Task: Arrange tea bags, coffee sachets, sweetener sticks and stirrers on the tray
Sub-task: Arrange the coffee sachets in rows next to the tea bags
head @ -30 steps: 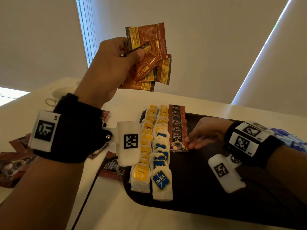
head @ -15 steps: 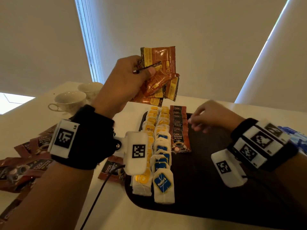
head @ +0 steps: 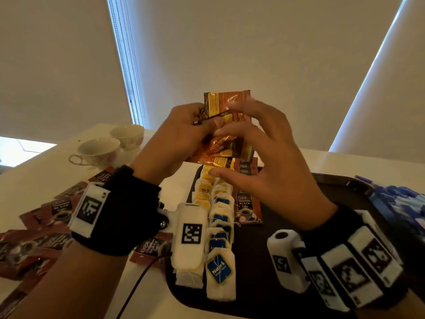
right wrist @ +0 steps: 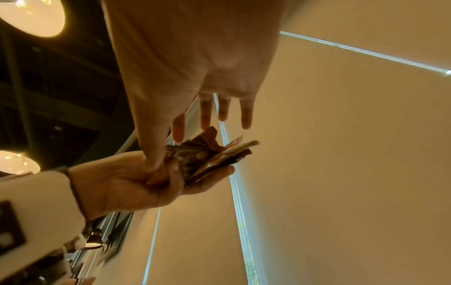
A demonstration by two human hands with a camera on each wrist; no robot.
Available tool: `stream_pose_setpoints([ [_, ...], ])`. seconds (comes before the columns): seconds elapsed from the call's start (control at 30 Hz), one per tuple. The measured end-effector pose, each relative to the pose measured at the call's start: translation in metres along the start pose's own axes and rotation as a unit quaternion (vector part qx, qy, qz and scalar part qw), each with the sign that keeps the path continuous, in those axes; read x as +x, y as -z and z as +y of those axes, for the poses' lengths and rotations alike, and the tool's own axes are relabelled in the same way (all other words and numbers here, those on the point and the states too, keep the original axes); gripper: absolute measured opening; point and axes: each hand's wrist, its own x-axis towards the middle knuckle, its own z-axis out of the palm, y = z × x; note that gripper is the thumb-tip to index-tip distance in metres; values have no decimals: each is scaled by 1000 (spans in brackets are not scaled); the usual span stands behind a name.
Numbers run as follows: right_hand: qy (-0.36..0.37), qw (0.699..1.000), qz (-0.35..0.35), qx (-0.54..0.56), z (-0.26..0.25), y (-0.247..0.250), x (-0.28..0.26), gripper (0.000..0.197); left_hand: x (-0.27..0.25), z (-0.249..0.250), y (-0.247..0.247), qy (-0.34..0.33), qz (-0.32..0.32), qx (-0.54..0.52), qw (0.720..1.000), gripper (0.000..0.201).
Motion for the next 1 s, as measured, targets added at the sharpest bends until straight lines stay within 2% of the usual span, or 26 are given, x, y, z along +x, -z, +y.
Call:
stream_pose_setpoints([
  [0.1, -10, 997, 55, 48, 8, 8, 0, 26, 1, 1, -1, -14, -5, 5, 1000, 24],
  [0.2, -7, 1000, 11, 17, 19, 8, -3, 37, -1, 2, -4, -8, -29, -19, 999, 21],
  [0.27, -9, 1000, 8, 12, 25, 4, -4, 37, -3, 3, -6, 6, -45, -45, 998, 15],
  [0.43, -24, 994, 50, 99, 21, 2, -4, 28, -5, 7, -10, 50, -39, -101, 993, 16],
  [0.6, -54, 979, 38, 194, 22, 8, -3, 15, -6, 7, -12, 67, -23, -133, 989, 19],
  [0.7, -105, 956, 49, 268, 19, 15, -1, 11, -4, 4, -11, 68, -12, -124, 990, 23],
  [0.77, -143, 934, 95, 314, 14, 18, 1, 7, -3, 1, -9, 55, 2, -98, 994, 25],
  [0.87, -242, 888, 150, 361, 10, 20, 4, 17, -1, -1, -7, 29, 36, -31, 998, 24],
  [0.93, -308, 858, 153, 382, 12, 23, 4, 10, 0, -2, -5, 11, 51, 4, 999, 23],
  [1.0, -345, 849, 133, 378, 15, 28, 3, 26, 1, -2, -2, 7, 56, 11, 998, 22],
])
